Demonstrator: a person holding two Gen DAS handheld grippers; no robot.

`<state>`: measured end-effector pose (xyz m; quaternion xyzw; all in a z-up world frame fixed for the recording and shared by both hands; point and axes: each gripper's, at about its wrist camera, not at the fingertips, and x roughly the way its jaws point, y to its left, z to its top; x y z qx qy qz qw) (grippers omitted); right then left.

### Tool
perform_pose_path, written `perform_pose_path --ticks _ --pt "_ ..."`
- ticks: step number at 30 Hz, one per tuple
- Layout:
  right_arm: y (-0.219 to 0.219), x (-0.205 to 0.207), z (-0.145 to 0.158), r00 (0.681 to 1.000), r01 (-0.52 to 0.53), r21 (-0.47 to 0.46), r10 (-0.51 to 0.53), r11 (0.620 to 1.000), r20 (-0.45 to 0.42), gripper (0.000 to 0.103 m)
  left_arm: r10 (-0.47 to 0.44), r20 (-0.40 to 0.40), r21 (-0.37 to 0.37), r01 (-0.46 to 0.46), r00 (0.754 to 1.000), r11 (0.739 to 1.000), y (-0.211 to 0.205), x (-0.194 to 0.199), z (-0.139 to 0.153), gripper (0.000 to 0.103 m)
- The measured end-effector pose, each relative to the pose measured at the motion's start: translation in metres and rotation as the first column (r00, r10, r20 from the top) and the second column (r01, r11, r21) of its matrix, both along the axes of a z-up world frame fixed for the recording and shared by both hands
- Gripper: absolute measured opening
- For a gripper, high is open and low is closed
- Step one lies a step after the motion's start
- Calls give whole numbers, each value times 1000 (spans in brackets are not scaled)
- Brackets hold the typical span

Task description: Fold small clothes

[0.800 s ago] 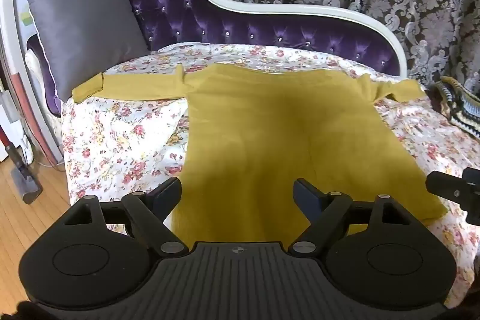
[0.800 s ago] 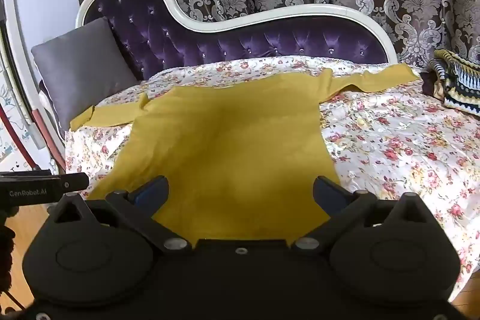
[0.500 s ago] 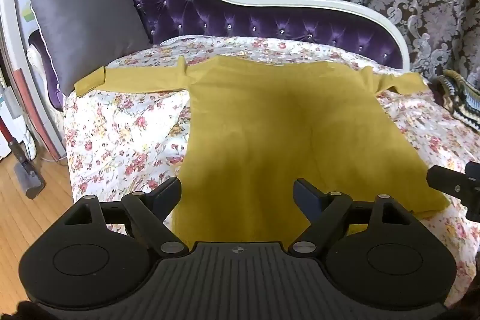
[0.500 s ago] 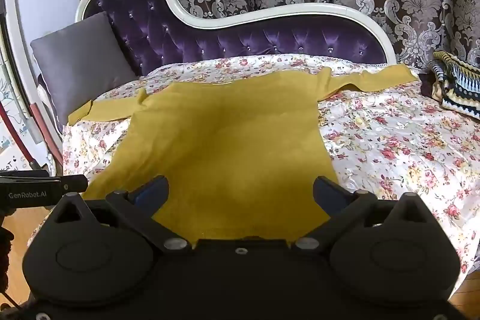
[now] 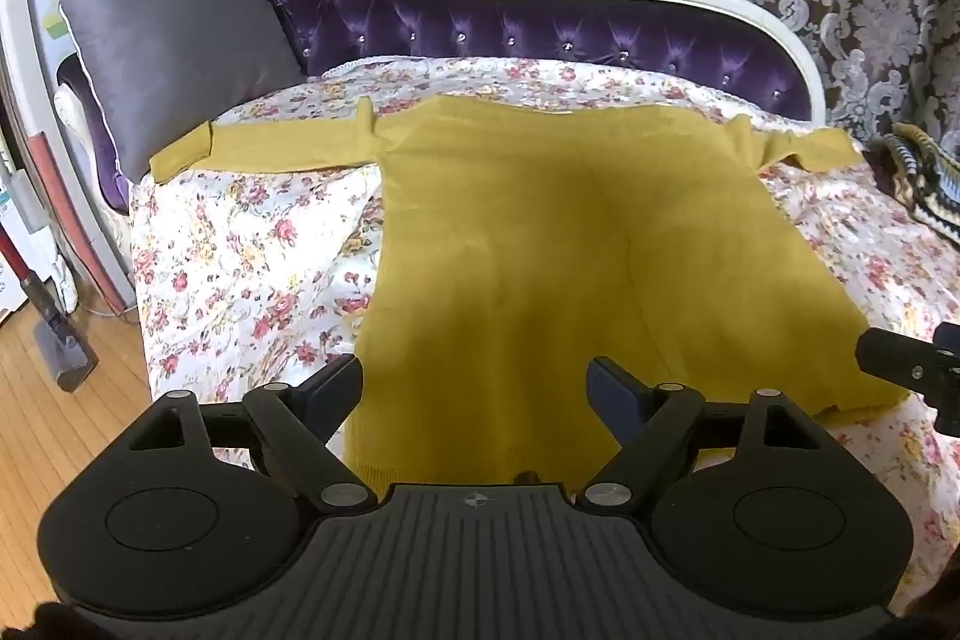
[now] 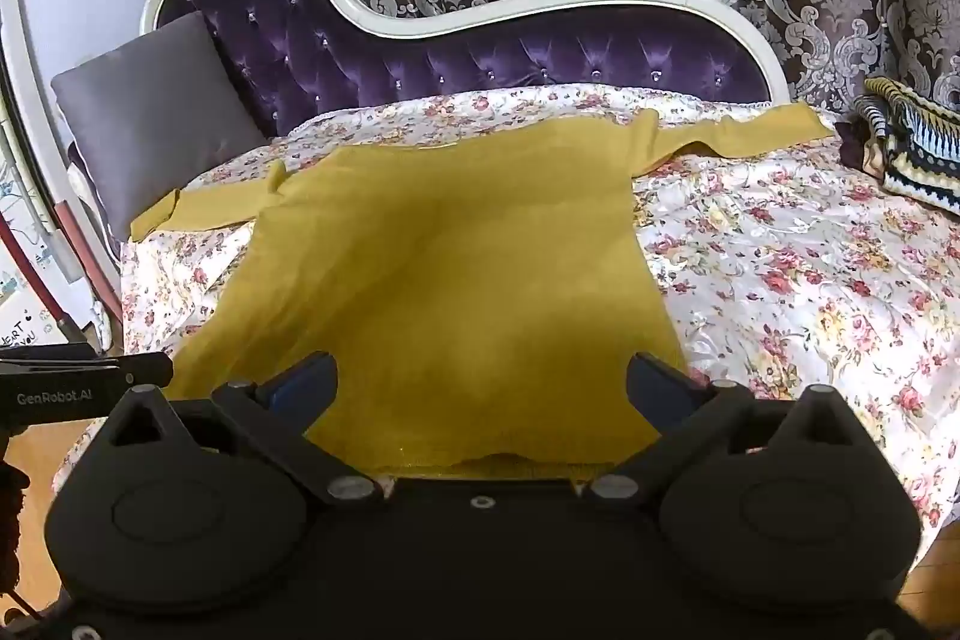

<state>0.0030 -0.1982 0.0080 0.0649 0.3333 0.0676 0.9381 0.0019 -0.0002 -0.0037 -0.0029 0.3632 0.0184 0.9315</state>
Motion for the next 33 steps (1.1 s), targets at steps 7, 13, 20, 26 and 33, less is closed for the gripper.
perform_pose_path --ticks 7,13,20,26,33 --pt "4 1 1 1000 -5 -1 5 1000 -9 102 2 0 -1 -2 1000 1000 2 0 -1 81" --pt "4 3 1 1000 -6 -1 6 1000 -11 102 0 -4 0 0 1000 1000 3 1 -1 81" --pt "6 3 1 1000 -10 -4 10 1000 -8 102 6 -2 4 -6 1000 1000 1 1 -1 81" --pt "8 4 1 1000 -16 -3 16 1000 -8 102 6 -11 4 -6 1000 1000 1 1 -2 81" --pt "8 4 0 1000 -17 -1 17 1000 -10 102 5 -30 2 -5 1000 1000 2 3 -4 81"
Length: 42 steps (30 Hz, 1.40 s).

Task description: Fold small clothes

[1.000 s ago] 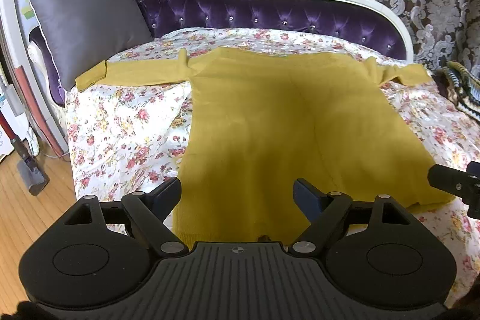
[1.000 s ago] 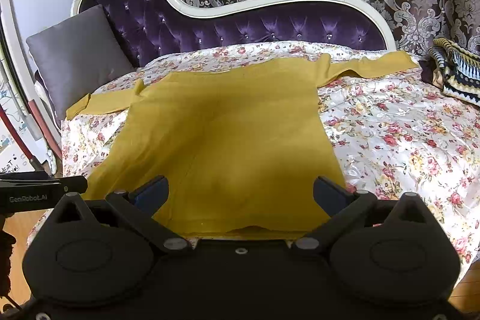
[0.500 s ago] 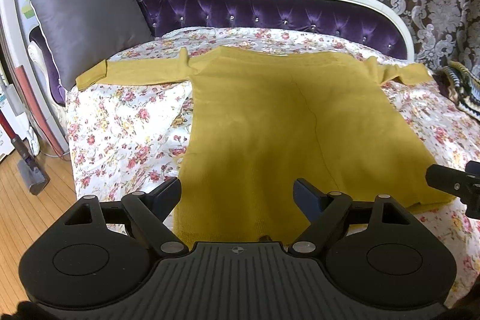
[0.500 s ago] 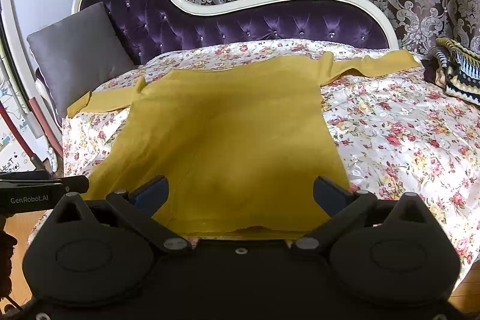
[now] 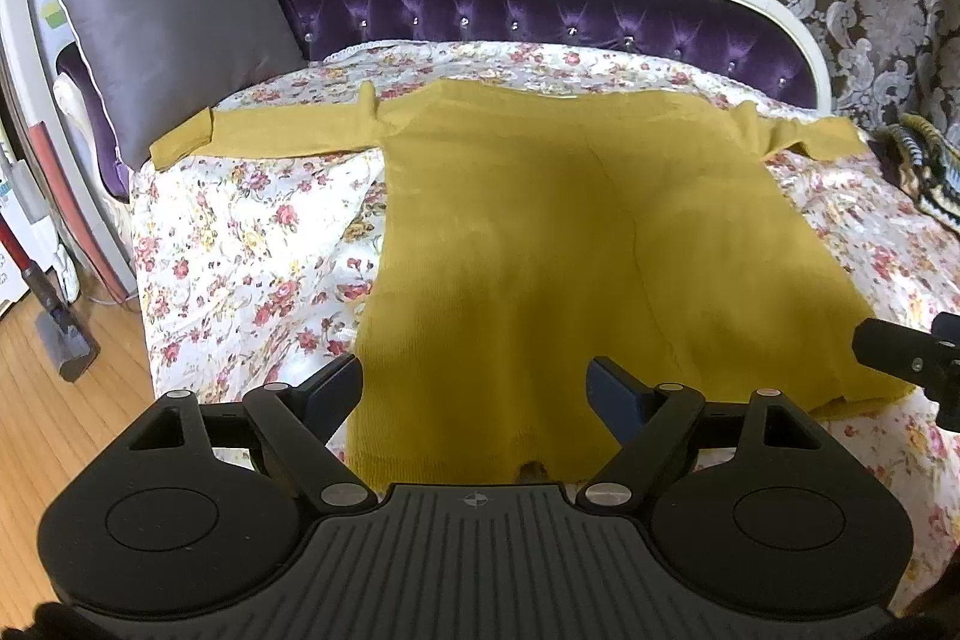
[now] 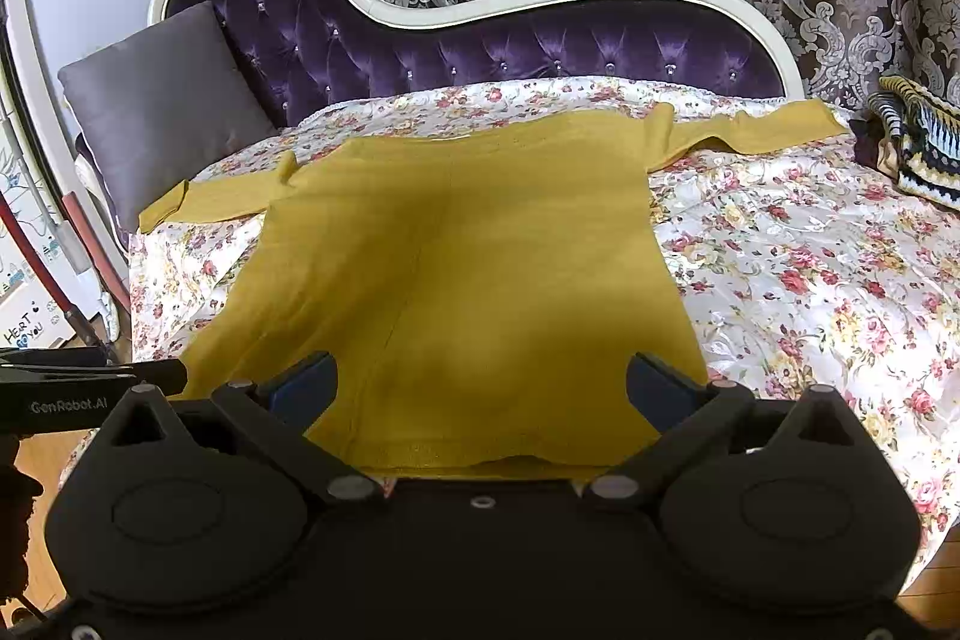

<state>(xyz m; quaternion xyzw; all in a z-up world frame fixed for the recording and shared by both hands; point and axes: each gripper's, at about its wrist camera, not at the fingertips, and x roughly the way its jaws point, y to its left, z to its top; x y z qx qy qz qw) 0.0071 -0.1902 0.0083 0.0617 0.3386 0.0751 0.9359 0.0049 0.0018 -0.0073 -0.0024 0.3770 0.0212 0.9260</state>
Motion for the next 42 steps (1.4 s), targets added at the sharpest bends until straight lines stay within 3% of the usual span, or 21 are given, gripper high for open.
perform_pose_path --ticks 42 --pt "5 -1 -2 1000 -14 0 14 1000 -3 102 -2 -7 -4 2 1000 1000 3 -1 -3 81"
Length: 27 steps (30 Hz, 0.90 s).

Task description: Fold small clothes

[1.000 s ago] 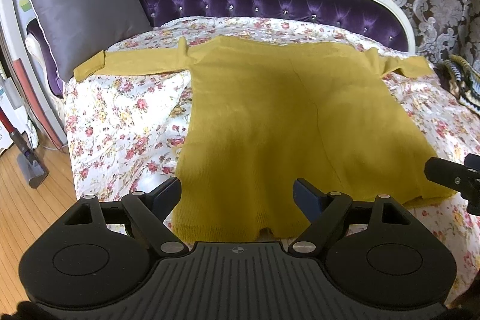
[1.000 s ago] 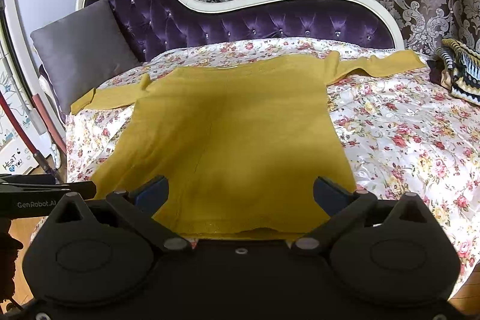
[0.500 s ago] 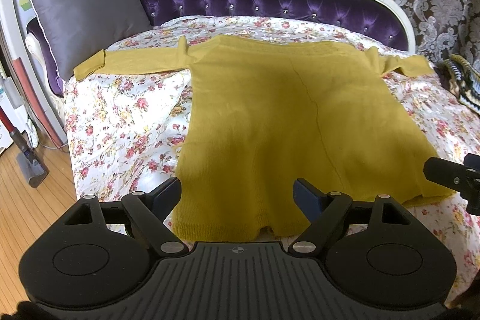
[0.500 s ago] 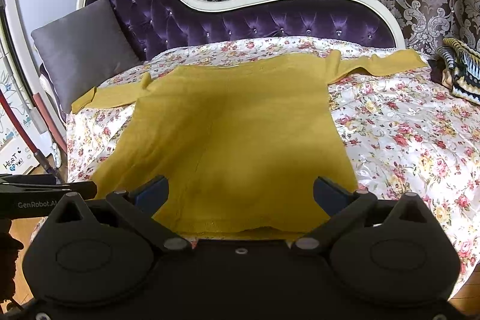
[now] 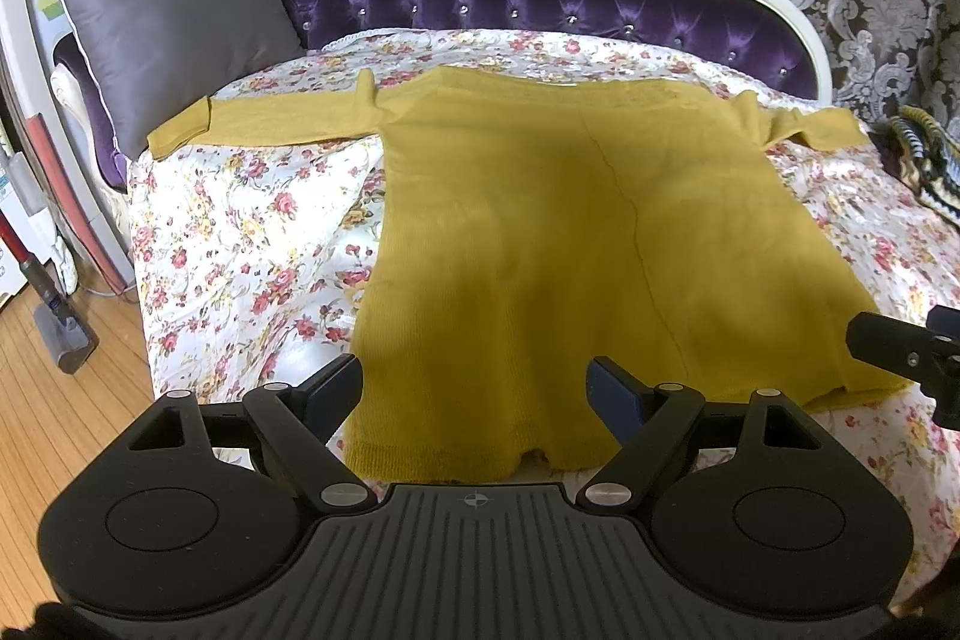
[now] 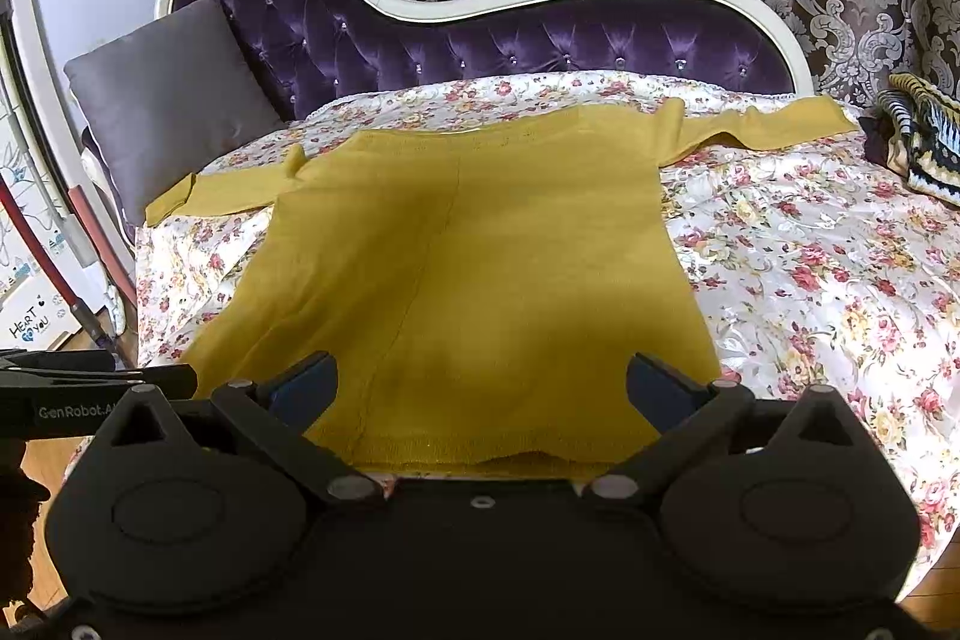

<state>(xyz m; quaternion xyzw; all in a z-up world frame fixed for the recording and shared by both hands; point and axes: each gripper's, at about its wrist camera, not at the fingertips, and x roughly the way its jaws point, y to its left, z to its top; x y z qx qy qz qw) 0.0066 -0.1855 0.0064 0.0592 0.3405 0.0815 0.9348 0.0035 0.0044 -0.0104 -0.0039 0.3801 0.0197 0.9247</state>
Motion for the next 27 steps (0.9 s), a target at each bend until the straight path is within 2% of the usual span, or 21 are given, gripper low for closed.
perform_pose_path --ticks 5,10,14,22,27 --pt "0 0 0 1000 0 -4 0 1000 1 102 -5 7 2 5 1000 1000 0 0 0 81" --pt "2 4 2 1000 10 -33 -10 999 15 102 -8 42 37 6 999 999 -3 -2 5 81" --pt "3 9 5 998 49 -91 -47 995 29 102 6 50 88 -11 999 996 -7 1 10 81" --pt "-5 28 6 990 140 -224 -132 964 50 102 -10 -5 199 11 1000 980 -19 23 15 81" --pt "-30 61 4 990 125 -166 -134 978 -41 101 -60 -11 175 61 998 983 -24 49 23 81"
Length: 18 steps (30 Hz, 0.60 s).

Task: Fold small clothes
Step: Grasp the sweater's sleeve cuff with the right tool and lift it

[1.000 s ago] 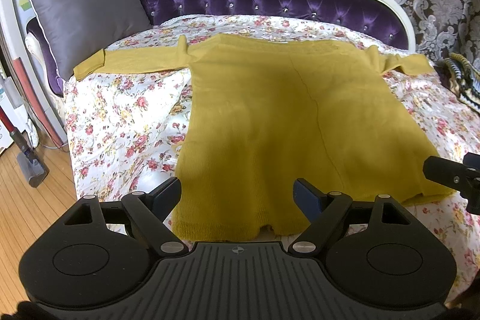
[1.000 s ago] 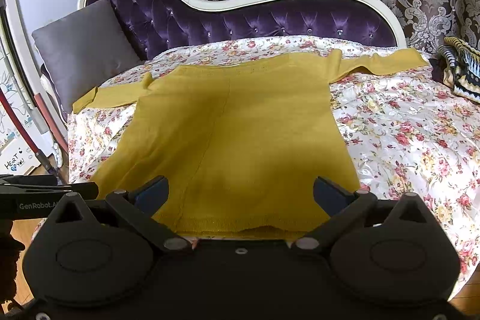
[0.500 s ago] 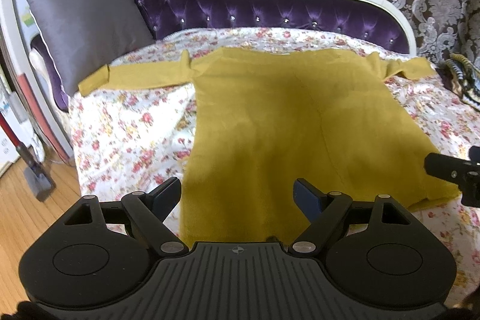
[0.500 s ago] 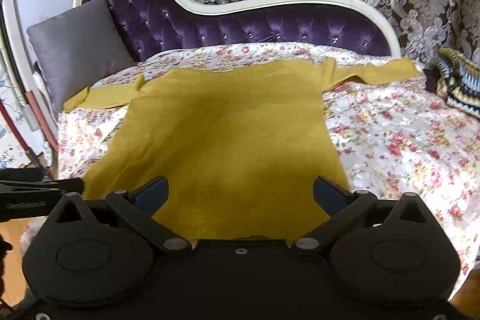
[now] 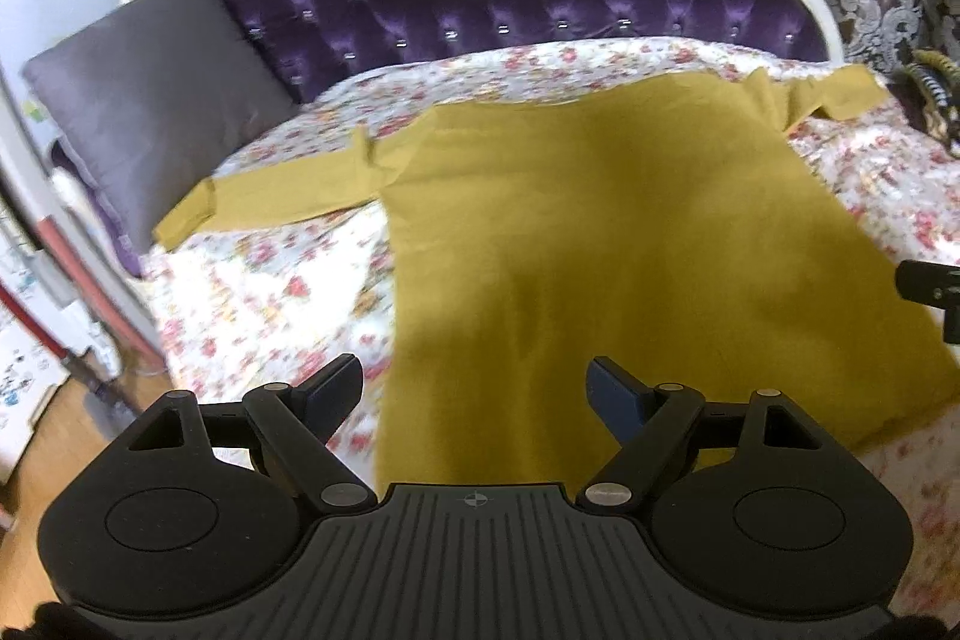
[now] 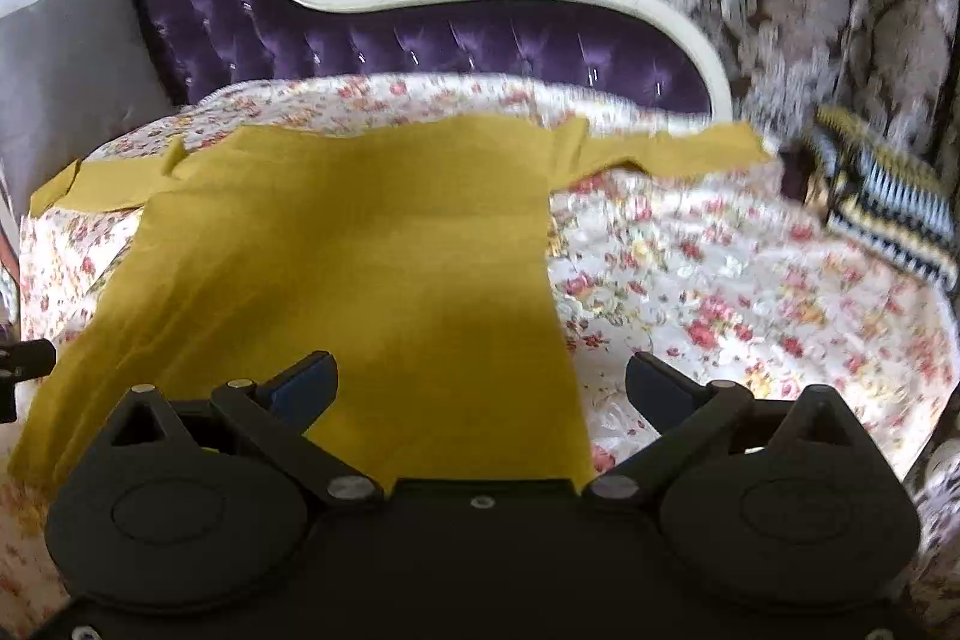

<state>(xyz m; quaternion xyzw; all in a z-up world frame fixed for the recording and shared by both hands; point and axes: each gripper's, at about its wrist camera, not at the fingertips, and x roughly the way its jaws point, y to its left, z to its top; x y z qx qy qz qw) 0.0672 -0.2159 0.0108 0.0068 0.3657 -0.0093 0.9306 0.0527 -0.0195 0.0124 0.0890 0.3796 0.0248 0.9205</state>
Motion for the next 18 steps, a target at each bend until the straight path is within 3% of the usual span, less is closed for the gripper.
perform_pose_path --ticks 4,10,14,18 --pt "-27 31 2 1000 17 34 -16 999 -19 99 -58 -20 -40 57 998 998 -3 33 5 81" --pt "-72 92 -1 999 52 45 -52 998 -1 96 -76 19 -13 77 997 997 -12 88 7 81" --pt "-109 142 -11 993 114 29 -114 993 -10 78 -69 24 -9 70 997 998 -16 129 -1 77" --pt "-157 191 -25 982 187 90 -186 978 -21 74 -61 3 -27 61 998 998 -15 173 -13 76"
